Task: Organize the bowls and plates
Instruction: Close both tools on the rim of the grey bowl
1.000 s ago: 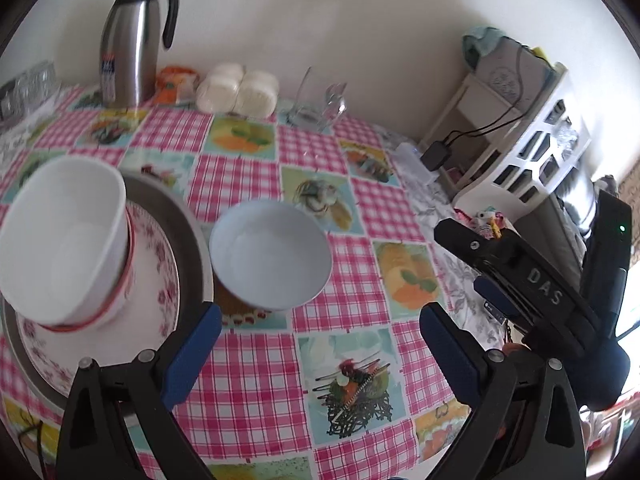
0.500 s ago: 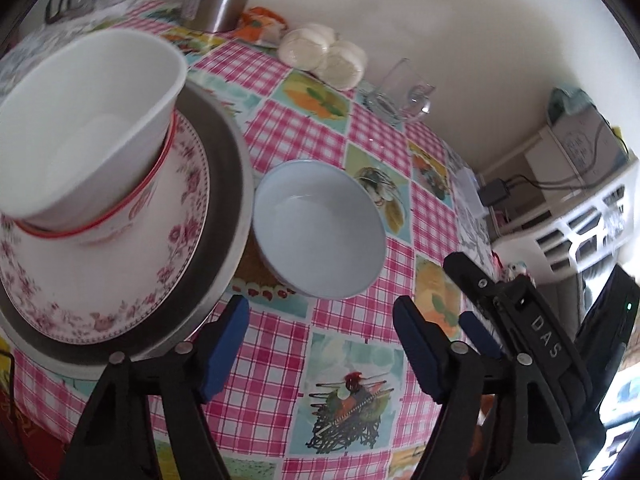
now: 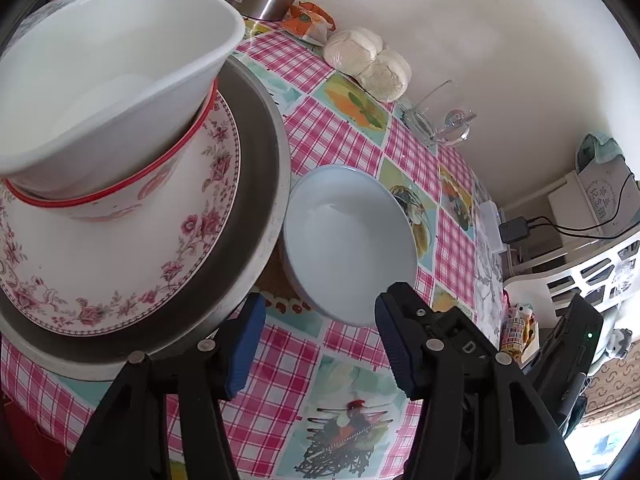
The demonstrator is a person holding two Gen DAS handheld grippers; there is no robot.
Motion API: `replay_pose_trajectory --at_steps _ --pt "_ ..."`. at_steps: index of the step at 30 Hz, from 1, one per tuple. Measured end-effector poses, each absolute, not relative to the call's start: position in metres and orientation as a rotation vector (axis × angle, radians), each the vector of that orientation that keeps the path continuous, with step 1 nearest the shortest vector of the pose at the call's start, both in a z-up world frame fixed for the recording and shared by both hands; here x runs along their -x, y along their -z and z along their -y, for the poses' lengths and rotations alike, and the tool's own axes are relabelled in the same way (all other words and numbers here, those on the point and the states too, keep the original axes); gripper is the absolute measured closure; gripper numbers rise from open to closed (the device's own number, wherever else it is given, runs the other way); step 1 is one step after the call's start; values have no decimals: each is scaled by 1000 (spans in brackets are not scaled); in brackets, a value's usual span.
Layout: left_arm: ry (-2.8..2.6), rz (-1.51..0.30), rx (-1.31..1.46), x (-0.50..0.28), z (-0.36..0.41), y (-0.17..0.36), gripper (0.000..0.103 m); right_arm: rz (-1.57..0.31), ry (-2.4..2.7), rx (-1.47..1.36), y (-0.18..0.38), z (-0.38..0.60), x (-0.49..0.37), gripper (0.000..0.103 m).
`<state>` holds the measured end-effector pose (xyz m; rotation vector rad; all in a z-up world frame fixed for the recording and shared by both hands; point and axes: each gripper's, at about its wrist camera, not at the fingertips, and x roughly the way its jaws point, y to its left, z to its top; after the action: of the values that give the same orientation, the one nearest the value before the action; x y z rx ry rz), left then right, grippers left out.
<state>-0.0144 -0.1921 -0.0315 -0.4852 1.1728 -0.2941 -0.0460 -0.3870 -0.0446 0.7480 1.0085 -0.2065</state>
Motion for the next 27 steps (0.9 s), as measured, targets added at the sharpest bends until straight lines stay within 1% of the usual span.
replay_pose_trajectory --at_steps 2,3,5,8,12,17,24,25,26,27 --pt "293 -1171 493 14 192 31 46 -1009 185 -757 47 384 43 52" --pt "292 -1169 496 14 191 31 46 -1009 179 -762 48 383 41 54" --pt "293 -1170 500 13 191 31 46 -1007 170 -772 51 381 38 61" --pt "290 -1172 512 12 189 31 50 -1006 155 -786 55 378 33 68" --pt "297 -1173 518 11 188 31 51 -1004 143 -821 61 376 29 72" --pt "301 -1174 509 11 190 30 51 -990 148 -824 60 376 29 89" --pt "293 -1222 479 8 196 38 51 -990 168 -807 58 383 34 91" --pt "289 -1233 477 8 196 41 52 -992 170 -805 58 384 36 91" --pt "291 -1236 472 8 197 41 57 -995 173 -800 57 386 38 92" --pt "298 -1238 467 8 199 42 58 -998 178 -791 56 387 39 92"
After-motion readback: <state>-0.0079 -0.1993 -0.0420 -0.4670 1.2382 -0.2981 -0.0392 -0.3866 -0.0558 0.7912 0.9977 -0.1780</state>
